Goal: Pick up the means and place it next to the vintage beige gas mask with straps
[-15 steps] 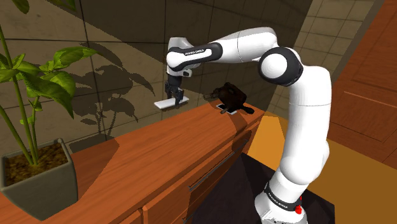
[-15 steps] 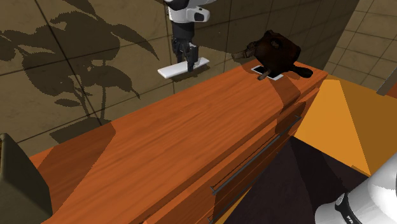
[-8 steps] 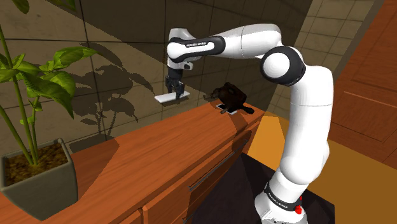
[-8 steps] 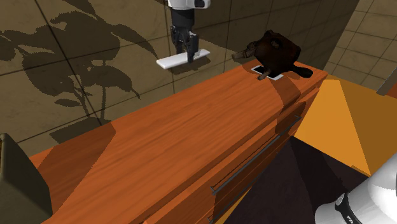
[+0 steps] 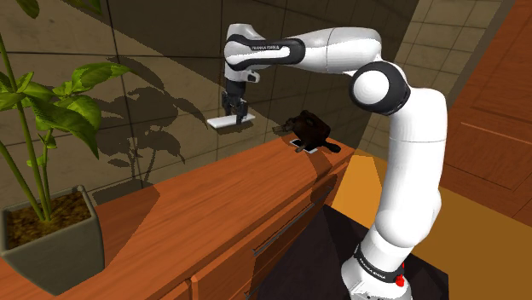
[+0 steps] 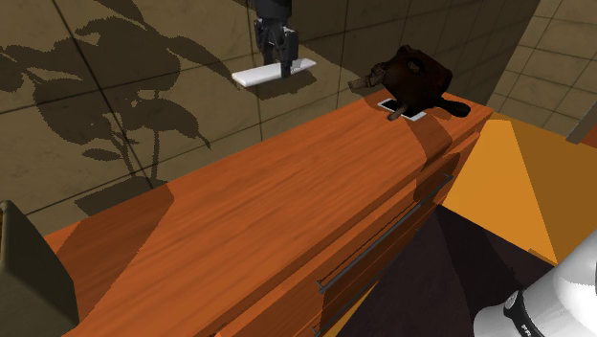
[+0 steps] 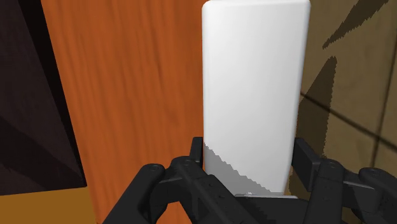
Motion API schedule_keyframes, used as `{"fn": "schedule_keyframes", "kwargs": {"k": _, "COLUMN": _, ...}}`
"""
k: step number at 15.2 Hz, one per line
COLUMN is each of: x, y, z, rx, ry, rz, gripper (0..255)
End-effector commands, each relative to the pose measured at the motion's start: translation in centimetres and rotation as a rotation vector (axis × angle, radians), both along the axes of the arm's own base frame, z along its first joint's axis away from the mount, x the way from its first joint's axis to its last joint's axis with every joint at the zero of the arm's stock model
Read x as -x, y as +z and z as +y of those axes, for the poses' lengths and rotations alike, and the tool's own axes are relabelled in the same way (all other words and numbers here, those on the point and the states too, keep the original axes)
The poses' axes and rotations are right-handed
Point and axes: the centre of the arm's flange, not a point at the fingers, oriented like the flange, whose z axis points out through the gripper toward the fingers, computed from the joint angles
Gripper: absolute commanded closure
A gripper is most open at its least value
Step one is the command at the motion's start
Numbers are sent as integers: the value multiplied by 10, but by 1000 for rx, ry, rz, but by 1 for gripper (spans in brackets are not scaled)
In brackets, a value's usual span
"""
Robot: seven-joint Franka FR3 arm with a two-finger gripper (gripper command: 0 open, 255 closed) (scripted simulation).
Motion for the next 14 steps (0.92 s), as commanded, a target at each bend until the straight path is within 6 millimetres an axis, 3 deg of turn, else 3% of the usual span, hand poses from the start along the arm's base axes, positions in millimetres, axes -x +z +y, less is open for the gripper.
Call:
{"fn": "schedule_keyframes", "kwargs": {"k": 1, "x": 0, "y": 12, "z": 0, "rx": 0, "ry": 0, "rz": 0, "gripper": 255}}
{"fn": "schedule_keyframes", "kwargs": {"k": 11, "x": 0, "y": 60, "z": 0, "rx": 0, "ry": 0, "rz": 0, "gripper": 255}}
{"fn": "schedule_keyframes", "kwargs": {"k": 14, "x": 7, "y": 61, "z": -39, "rx": 0, "ry": 0, "rz": 0, "gripper": 255}}
